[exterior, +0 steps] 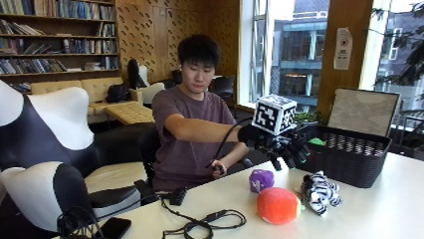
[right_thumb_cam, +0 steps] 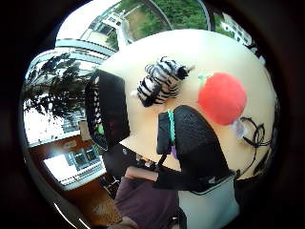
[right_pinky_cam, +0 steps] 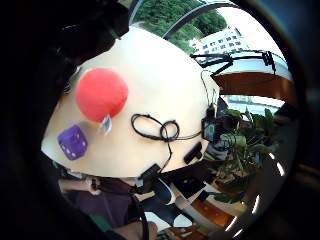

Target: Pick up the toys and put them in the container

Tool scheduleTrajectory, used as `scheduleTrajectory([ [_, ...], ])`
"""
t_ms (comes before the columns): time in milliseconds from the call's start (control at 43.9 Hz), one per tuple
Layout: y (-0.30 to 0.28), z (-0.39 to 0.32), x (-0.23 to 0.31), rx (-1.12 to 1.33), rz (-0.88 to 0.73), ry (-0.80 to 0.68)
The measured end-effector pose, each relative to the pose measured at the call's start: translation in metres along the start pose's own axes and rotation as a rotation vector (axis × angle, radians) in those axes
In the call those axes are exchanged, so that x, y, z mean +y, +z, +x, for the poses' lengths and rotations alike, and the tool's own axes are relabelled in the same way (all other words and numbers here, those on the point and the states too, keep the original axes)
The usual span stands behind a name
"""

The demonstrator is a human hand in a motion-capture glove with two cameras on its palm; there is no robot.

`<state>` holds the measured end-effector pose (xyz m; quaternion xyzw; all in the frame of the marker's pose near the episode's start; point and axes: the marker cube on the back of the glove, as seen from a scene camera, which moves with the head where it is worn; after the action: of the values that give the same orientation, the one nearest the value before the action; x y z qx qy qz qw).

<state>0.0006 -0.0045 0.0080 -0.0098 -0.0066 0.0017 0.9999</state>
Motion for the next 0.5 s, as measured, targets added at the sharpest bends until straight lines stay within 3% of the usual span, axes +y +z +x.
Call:
scheduleTrajectory([
  [251, 0.057, 0.009, -0.023, 0.035, -0.098, 0.027],
  [501, 0.063, 0.014, -0.029, 0.032, -0.1, 0.039],
])
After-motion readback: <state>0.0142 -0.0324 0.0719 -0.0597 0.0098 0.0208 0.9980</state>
